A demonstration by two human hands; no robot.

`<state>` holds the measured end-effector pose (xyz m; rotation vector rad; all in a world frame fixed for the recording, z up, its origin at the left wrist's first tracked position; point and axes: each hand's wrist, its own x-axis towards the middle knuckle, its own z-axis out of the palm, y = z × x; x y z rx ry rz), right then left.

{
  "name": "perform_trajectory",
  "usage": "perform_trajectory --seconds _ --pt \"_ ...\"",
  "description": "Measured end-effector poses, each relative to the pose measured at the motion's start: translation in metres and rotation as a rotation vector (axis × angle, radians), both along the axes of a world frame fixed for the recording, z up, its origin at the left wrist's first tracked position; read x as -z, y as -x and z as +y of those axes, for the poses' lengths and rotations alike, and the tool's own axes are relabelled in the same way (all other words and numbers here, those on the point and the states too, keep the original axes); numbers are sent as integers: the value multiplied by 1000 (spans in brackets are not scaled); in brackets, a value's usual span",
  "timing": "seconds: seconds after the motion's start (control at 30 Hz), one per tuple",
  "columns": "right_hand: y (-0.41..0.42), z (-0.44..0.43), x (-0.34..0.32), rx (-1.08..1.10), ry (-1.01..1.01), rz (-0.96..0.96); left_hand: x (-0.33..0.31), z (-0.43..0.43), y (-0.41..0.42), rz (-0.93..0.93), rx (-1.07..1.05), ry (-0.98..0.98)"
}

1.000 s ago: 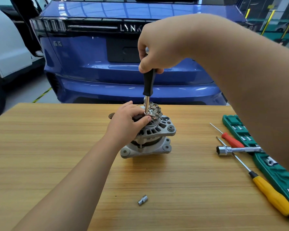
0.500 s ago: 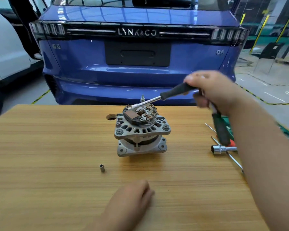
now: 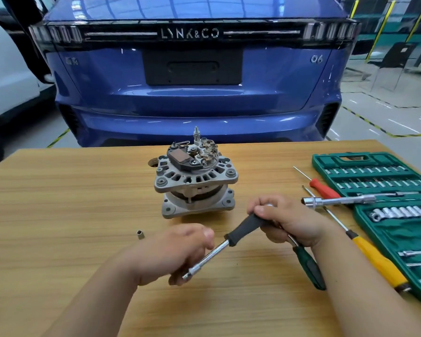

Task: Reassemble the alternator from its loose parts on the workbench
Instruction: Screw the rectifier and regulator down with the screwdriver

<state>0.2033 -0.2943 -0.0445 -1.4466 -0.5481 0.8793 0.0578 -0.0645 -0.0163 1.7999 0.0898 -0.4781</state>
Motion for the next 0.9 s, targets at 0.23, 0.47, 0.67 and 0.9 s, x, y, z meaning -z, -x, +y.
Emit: perform_trajectory --seconds 0.23,0.47,0.67,0.9 --pt "-16 -24 14 0 111 -60 19 -30 4 14 225 -349" --pt "-14 -32 12 65 3 -69 9 -26 1 187 244 -75" --pt "-38 -90 3 640 123 -279 20 -43 -21 -92 213 -656" --pt "-28 -51 10 805 103 -257 75 -114 -104 -452 106 -1197"
